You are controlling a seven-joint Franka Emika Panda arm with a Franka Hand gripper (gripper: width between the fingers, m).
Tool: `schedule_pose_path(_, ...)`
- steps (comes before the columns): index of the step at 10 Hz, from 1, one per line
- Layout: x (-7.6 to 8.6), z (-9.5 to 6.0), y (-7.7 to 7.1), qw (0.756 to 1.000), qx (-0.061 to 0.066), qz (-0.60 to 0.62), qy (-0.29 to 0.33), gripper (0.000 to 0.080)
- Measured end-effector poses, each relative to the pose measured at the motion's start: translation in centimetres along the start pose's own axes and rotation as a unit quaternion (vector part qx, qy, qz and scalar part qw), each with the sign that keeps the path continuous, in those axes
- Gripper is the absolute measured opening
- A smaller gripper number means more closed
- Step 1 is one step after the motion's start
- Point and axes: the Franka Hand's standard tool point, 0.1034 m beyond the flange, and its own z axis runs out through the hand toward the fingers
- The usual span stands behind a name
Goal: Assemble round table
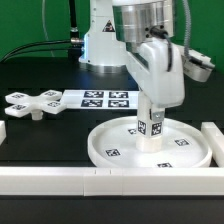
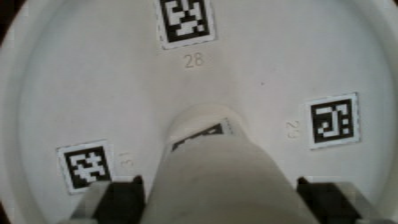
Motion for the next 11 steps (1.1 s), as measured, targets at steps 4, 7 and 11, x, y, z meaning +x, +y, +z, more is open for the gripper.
schedule_pose_path(4, -0.02, 0.05, 0.08, 0.985, 0.037, 0.165, -0.019, 0.0487)
schedule_pose_path(7, -0.36, 0.15, 0.3, 0.997, 0.007, 0.081, -0.015, 0.0613)
schedule_pose_path(11, -0.4, -0.01, -0.23, 0.996, 0.01, -0.086, -0.012, 0.0649)
